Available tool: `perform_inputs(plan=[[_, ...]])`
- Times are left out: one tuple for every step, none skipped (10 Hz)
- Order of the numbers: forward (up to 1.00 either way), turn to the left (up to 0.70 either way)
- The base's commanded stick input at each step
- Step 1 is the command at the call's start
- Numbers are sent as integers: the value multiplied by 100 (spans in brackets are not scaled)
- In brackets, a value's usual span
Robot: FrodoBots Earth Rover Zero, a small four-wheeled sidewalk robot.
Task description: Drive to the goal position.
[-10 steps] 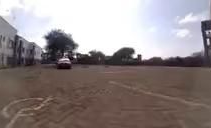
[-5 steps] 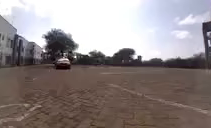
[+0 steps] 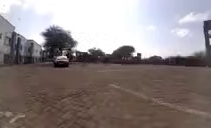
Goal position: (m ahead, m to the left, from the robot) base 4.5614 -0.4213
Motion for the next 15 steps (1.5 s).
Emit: perform_inputs(plan=[[70,0],[70,0],[70,0],[70,0],[70,0],[70,0],[70,0],[70,0],[70,0],[70,0],[70,0],[70,0],[70,0],[70,0],[70,0]])
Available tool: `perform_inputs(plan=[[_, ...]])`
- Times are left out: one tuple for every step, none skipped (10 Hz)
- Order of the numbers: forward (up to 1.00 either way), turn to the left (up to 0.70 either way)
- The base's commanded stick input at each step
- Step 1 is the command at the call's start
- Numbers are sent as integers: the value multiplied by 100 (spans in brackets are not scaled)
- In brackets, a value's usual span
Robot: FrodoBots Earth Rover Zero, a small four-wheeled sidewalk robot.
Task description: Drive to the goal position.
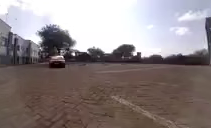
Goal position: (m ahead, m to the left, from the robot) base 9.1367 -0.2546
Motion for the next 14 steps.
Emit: perform_inputs(plan=[[70,0],[70,0],[70,0],[70,0],[70,0],[70,0],[70,0],[70,0],[70,0],[70,0],[70,0],[70,0],[70,0],[70,0]])
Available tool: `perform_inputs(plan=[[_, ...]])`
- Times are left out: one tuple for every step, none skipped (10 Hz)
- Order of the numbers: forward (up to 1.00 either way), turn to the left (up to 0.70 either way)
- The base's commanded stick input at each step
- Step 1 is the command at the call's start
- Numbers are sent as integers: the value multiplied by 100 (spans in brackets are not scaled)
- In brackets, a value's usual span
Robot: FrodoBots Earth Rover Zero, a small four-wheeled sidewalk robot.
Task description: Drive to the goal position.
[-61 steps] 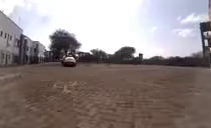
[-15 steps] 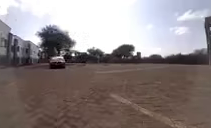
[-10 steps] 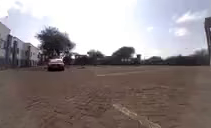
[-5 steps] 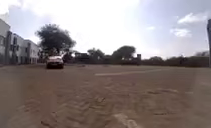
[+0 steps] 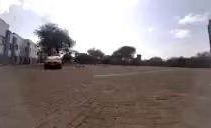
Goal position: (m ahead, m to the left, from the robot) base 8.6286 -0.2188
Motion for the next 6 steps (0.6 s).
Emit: perform_inputs(plan=[[70,0],[70,0],[70,0],[70,0],[70,0],[70,0]])
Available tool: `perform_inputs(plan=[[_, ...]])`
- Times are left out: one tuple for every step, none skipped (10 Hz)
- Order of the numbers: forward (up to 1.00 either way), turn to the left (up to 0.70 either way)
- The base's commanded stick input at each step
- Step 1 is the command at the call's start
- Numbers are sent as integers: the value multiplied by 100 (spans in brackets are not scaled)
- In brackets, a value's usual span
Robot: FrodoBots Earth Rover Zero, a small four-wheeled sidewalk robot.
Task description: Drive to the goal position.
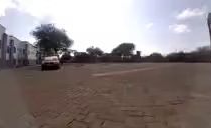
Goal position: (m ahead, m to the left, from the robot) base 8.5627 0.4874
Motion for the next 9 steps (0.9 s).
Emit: perform_inputs(plan=[[70,0],[70,0],[70,0],[70,0],[70,0],[70,0],[70,0],[70,0],[70,0]])
